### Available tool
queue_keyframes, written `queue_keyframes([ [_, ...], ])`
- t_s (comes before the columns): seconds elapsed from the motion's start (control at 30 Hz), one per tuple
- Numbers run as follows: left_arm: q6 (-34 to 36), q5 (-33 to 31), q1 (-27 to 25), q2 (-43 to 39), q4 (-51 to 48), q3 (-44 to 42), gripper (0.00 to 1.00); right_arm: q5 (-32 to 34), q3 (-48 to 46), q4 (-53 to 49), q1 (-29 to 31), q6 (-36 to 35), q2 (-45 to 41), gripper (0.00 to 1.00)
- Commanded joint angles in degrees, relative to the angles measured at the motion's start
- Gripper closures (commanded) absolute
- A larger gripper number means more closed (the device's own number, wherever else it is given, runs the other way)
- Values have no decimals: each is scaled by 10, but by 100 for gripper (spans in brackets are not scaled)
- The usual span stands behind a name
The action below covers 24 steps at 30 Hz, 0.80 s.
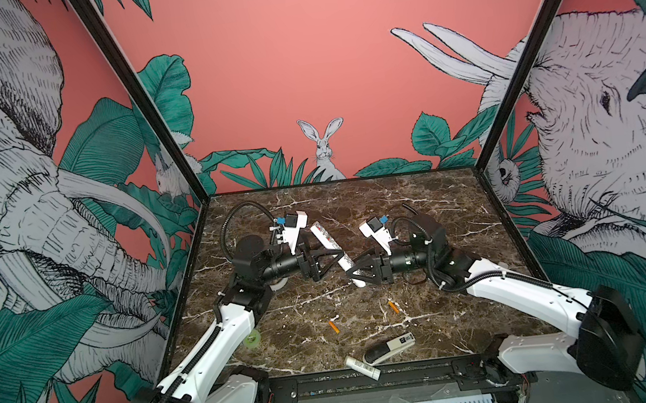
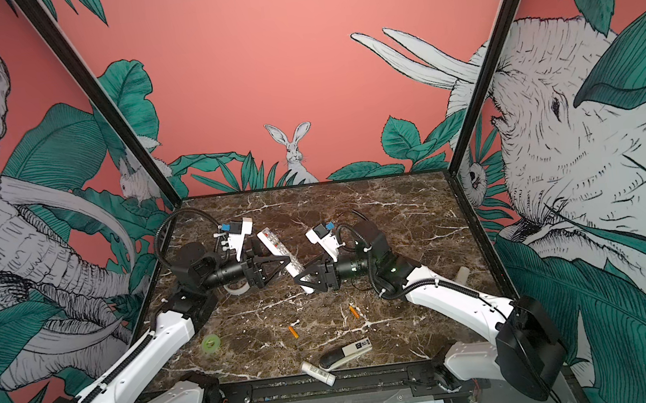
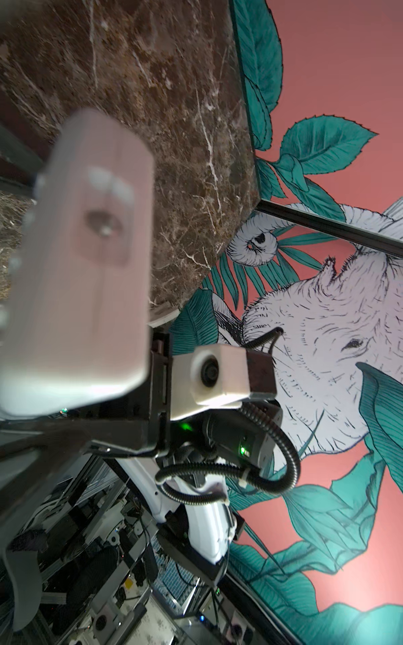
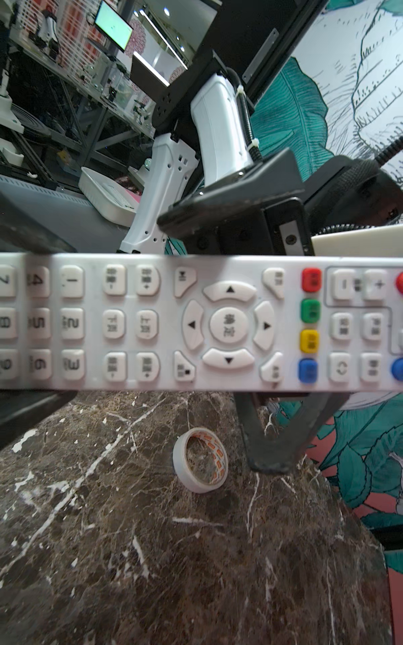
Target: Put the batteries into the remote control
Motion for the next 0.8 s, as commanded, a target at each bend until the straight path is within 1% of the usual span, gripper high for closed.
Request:
queue_keyframes([
  [0.0,-37,47,-4,-10,81,9,1,-43,-14,77,2,18,-19,61],
  [0.07,-40,55,-4,-11,89,12,3,-53,-15,84,2,22,-17,62],
  [0.2,-26,64,-3,-7,79,26,7,-79,-23,134,2,52,-5,62],
  [0.27,-26,70,-3,-2,79,34,12,-85,-22,140,1,54,0,62],
  [0.43,-15,70,-4,2,70,39,29,-95,-26,159,2,60,8,62],
  [0.57,-8,65,-4,2,60,39,38,-98,-28,160,2,57,16,62],
  [0.63,-1,62,-3,1,51,41,44,-98,-29,158,2,55,19,59],
  [0.67,5,57,-3,0,40,42,46,-96,-30,157,1,53,19,58],
  [0.7,16,50,-3,0,20,45,52,-91,-31,149,1,48,19,57],
  [0.77,37,39,-3,2,-20,53,58,-85,-29,130,2,33,20,55],
])
